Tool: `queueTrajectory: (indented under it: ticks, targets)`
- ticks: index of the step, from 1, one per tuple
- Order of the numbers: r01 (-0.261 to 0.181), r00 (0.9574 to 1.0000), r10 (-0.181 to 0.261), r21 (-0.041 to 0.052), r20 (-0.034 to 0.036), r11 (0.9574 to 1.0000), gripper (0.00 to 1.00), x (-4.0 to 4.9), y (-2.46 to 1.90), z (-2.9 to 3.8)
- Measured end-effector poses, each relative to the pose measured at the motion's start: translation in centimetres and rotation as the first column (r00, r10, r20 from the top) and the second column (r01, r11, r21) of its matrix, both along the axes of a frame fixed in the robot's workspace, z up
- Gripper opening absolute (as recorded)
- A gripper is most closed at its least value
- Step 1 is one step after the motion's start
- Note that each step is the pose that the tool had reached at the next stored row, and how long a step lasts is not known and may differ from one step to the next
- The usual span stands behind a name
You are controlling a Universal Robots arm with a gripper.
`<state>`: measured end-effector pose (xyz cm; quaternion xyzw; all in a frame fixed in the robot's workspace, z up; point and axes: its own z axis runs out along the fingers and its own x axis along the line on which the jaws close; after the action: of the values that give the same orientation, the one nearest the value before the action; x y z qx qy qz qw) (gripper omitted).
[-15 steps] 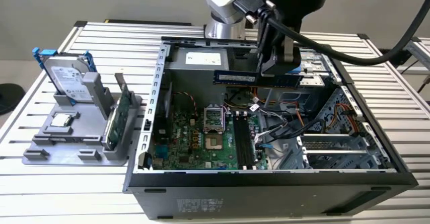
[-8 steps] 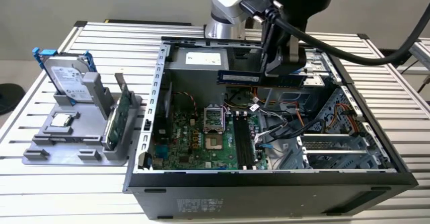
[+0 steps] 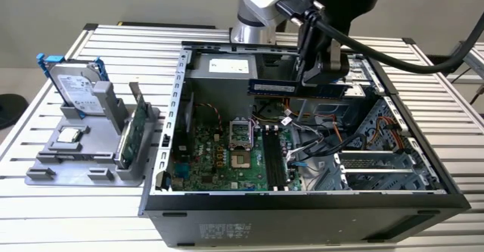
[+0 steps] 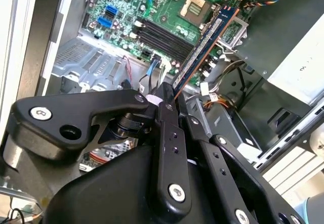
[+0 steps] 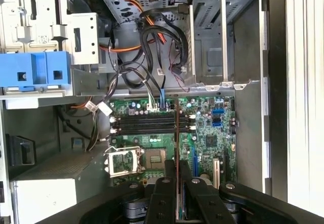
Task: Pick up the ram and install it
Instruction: 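Pick up the ram and move it above insertion slot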
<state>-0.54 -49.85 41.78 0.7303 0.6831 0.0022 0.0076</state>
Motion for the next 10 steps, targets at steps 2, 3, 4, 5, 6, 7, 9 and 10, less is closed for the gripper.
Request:
queueTrajectory:
  ticks: [2,3,4,5,6,7,9,10]
  targets:
    - [0.0,1.0,0.0,0.0,0.0,1.0,0.0,0.15,0.0,0.0]
    - [0.0,1.0,0.0,0.0,0.0,1.0,0.0,0.22,0.0,0.0]
    - [0.0,1.0,0.0,-0.0001,0.0,1.0,0.0,0.31,0.0,0.0]
    - [0.0,1.0,0.0,0.0,0.0,1.0,0.0,0.39,0.0,0.0]
    - [0.0,1.0,0.0,-0.0001,0.0,1.0,0.0,0.48,0.0,0.0]
    - [0.0,1.0,0.0,0.0,0.0,1.0,0.0,0.57,0.0,0.0]
    - [0.0,1.0,0.0,0.0,0.0,1.0,0.0,0.76,0.0,0.0]
    - [0.0,1.0,0.0,0.0,0.0,1.0,0.0,0.85,0.0,0.0]
